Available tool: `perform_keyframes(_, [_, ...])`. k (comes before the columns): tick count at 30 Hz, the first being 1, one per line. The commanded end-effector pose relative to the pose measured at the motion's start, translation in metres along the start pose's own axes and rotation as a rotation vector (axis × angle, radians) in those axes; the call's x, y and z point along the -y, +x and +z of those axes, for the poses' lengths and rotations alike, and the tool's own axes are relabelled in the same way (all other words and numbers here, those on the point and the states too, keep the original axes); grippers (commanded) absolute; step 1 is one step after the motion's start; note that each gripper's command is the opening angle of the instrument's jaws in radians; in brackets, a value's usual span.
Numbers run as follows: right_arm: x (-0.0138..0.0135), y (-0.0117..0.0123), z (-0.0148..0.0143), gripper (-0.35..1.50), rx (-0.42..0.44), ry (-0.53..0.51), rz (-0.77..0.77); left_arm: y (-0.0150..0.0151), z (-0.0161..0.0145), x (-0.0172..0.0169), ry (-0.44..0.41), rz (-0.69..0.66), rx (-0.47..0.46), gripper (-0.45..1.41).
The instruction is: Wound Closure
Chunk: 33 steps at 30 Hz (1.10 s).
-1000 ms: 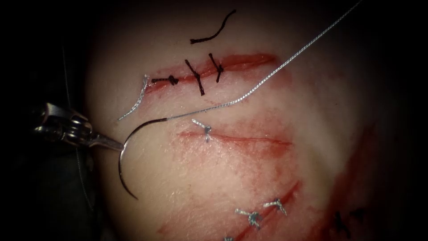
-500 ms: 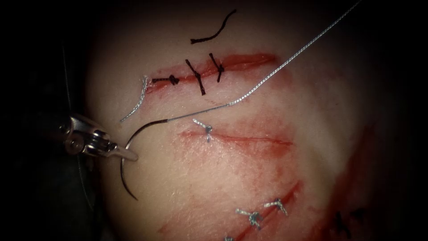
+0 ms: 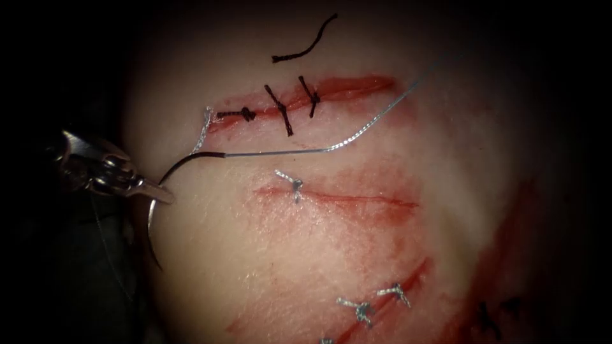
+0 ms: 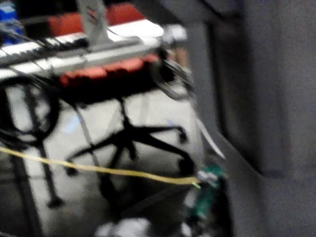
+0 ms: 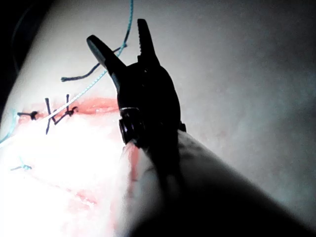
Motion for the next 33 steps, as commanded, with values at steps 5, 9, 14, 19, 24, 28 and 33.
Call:
perform_keyframes(5, [0.0032, 0.001, -0.0002, 1.42, 0.001, 0.002, 0.016, 0.0026, -0.0006, 0.0, -0.132, -0.082, -0.128, -0.45])
perform_keyframes(9, [0.0064, 0.0012, 0.0, 1.42, 0.017, 0.031, 0.029, 0.0037, -0.0002, -0.0005, -0.169, -0.16, -0.211, -0.45])
perform_keyframes(14, [0.0137, -0.0011, -0.0008, 1.38, 0.071, 0.204, 0.141, 0.0039, 0.0009, -0.0018, -0.369, -0.323, -0.177, -0.45])
perform_keyframes(19, [0.0199, -0.0034, -0.0017, 1.08, 0.145, 0.347, 0.212, 0.0042, 0.0024, -0.0032, -0.56, -0.341, -0.151, -0.45])
perform_keyframes(24, [0.0236, -0.0065, -0.0013, 0.89, 0.224, 0.482, 0.262, 0.0042, 0.0037, -0.0052, -0.774, -0.318, -0.134, -0.45])
perform_keyframes(28, [0.0236, -0.0098, -0.001, 0.84, 0.22, 0.468, 0.268, 0.0043, 0.0049, -0.0074, -0.839, -0.321, -0.118, -0.45])
perform_keyframes(33, [0.0227, -0.0114, 0.0, 0.91, 0.21, 0.444, 0.258, 0.0039, 0.0055, -0.0091, -0.888, -0.306, -0.095, -0.45])
